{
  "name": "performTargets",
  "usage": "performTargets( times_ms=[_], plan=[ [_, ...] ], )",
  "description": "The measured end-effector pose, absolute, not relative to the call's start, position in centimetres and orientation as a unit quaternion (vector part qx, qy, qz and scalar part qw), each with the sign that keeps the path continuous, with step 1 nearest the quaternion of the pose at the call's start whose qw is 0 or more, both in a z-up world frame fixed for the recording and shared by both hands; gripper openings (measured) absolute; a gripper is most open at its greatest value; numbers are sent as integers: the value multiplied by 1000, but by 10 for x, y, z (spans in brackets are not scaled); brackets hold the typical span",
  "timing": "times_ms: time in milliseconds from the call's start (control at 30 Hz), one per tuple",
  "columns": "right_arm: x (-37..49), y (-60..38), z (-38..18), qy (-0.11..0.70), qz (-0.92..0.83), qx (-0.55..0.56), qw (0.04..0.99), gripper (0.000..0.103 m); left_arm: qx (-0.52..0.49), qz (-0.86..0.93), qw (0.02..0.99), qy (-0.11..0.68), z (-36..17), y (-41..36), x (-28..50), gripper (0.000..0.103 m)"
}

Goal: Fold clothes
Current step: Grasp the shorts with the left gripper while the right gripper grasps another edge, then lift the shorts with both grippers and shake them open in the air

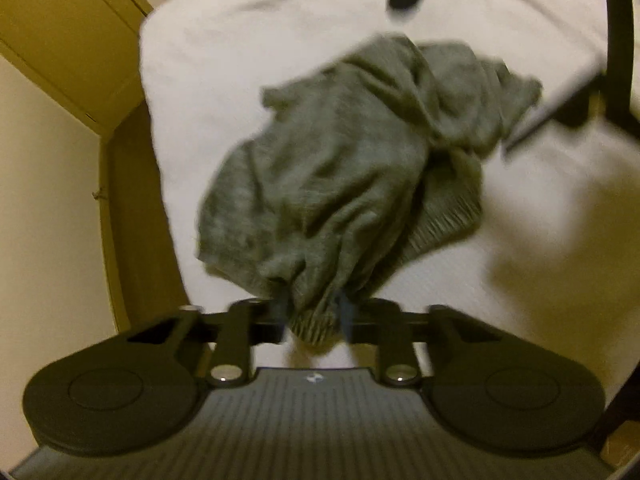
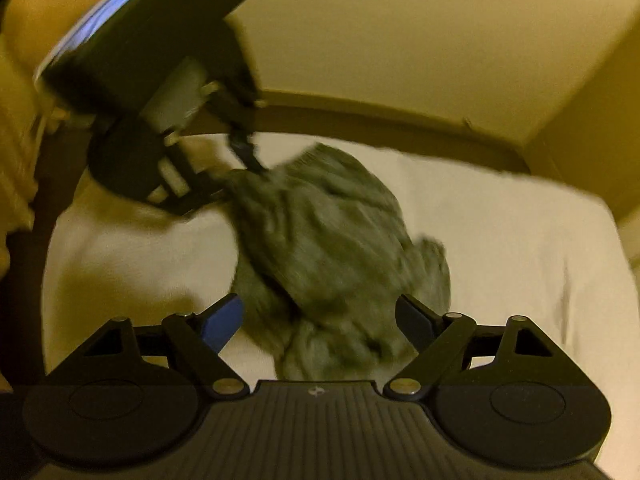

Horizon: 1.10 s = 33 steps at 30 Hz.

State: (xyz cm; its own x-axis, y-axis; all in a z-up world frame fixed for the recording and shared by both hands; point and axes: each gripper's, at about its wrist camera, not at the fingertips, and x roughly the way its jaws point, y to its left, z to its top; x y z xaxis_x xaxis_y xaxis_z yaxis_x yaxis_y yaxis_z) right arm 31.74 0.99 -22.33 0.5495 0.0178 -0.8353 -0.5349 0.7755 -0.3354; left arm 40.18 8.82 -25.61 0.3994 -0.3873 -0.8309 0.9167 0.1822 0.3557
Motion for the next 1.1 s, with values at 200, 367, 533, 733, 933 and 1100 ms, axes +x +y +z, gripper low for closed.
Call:
performTargets(
  times_ms=[200,367,533,733,933,1100],
  plan=[
    [331,42,-243,393,212,-381,810,78,381,-481,734,290,-225,101,407,12],
    [344,40,-252,398,209,-397,800,5,326,-464,765,306,-212,106,399,19],
    [340,1,-224,406,163,-332,836,3,269,-445,792,320,-198,111,391,47],
    [323,-61,-172,396,80,-224,887,2,179,-421,817,351,-198,103,372,61],
    [278,-119,-137,393,52,-143,907,3,279,-428,819,260,-194,53,365,69],
    [243,-143,-128,397,55,-150,904,3,338,-472,800,153,-171,9,372,69]
  ],
)
